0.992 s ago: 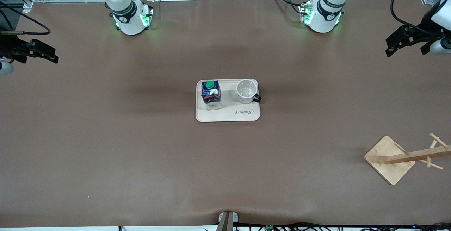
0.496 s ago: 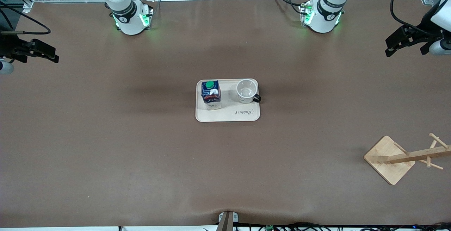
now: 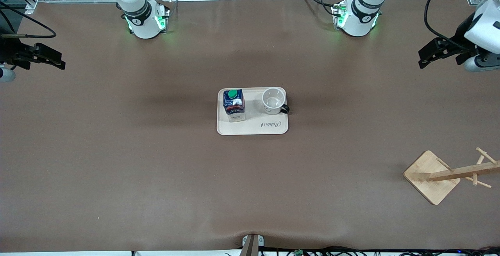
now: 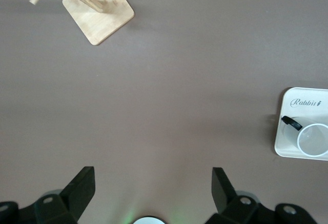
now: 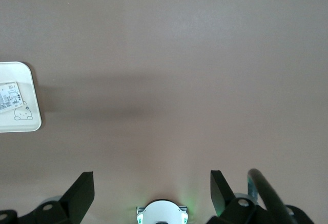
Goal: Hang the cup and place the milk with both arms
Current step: 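Move the left gripper over the white mug on the tray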
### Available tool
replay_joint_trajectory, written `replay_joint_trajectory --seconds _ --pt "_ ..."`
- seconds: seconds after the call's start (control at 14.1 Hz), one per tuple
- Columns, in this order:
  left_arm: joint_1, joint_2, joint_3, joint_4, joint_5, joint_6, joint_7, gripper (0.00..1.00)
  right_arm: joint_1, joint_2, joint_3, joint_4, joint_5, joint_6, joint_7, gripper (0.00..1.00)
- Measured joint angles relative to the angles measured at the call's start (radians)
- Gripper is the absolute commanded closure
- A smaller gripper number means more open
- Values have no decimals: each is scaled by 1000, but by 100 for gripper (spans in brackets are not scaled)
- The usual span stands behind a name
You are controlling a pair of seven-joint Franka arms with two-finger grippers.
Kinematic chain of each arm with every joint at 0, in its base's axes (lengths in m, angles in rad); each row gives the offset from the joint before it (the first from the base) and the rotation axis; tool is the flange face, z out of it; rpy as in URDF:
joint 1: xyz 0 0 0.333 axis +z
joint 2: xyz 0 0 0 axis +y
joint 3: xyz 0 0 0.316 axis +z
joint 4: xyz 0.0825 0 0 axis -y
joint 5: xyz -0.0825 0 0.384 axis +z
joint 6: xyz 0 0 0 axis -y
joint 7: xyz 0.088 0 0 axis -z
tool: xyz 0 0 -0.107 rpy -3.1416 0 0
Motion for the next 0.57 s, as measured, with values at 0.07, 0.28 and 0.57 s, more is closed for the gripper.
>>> replay_joint_trajectory --seconds 0.07,0.28,0.57 --pt "-3 3 -10 -3 0 0 -18 0 0 0 0 0 0 0 0 0" --pt "-5 10 -37 -19 0 0 -62 0 0 0 0 0 0 -2 0 0" --pt "-7 22 -86 -44 0 17 -161 0 1 0 1 0 1 -2 0 0"
